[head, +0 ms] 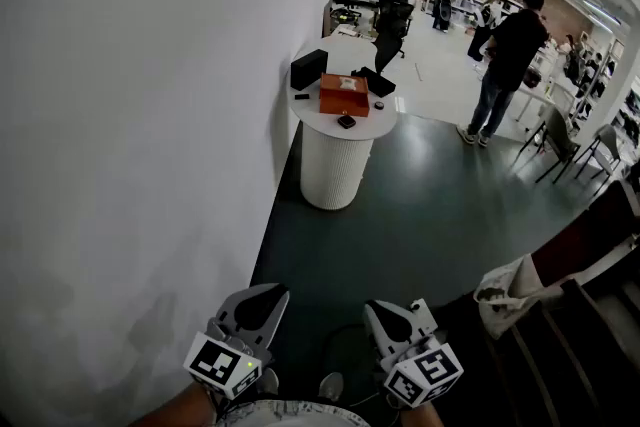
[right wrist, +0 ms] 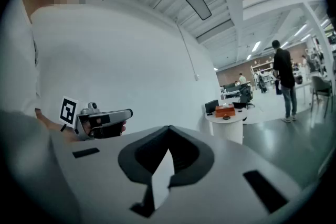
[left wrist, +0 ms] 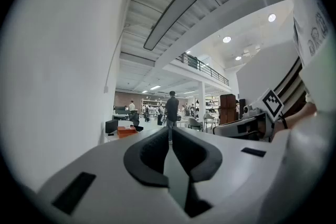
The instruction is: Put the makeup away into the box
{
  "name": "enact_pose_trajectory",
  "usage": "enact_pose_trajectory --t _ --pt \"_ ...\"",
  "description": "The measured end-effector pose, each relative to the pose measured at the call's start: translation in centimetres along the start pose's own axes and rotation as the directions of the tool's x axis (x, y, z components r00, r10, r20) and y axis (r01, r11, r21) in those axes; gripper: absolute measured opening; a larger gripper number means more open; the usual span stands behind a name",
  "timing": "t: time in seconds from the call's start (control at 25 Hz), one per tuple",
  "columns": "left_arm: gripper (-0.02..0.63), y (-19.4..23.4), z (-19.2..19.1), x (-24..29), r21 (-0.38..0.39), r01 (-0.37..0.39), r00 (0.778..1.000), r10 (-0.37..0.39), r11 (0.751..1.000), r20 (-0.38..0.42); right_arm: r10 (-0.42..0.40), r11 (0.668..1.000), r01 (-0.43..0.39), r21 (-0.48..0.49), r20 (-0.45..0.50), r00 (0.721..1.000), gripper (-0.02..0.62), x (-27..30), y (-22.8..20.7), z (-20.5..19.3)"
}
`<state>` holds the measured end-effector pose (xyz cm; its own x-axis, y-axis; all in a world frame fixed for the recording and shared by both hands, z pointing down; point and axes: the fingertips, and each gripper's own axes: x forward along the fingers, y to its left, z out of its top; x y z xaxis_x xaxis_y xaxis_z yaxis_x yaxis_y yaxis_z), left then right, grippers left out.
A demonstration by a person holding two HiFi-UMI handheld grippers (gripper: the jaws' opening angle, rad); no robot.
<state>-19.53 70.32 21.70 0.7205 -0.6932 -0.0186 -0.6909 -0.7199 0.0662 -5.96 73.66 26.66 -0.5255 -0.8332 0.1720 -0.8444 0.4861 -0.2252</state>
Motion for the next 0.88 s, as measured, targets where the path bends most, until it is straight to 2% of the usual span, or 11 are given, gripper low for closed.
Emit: enact_pose_trajectory --t 0.88 --pt "0.037 -0.38 -0.73 0.24 -0.007 0.012 1.000 -0.012 1.000 -0.007 -0.029 0.999 0.028 -0.035 -0.014 0.999 0.008 0.20 -0.02 -0.59"
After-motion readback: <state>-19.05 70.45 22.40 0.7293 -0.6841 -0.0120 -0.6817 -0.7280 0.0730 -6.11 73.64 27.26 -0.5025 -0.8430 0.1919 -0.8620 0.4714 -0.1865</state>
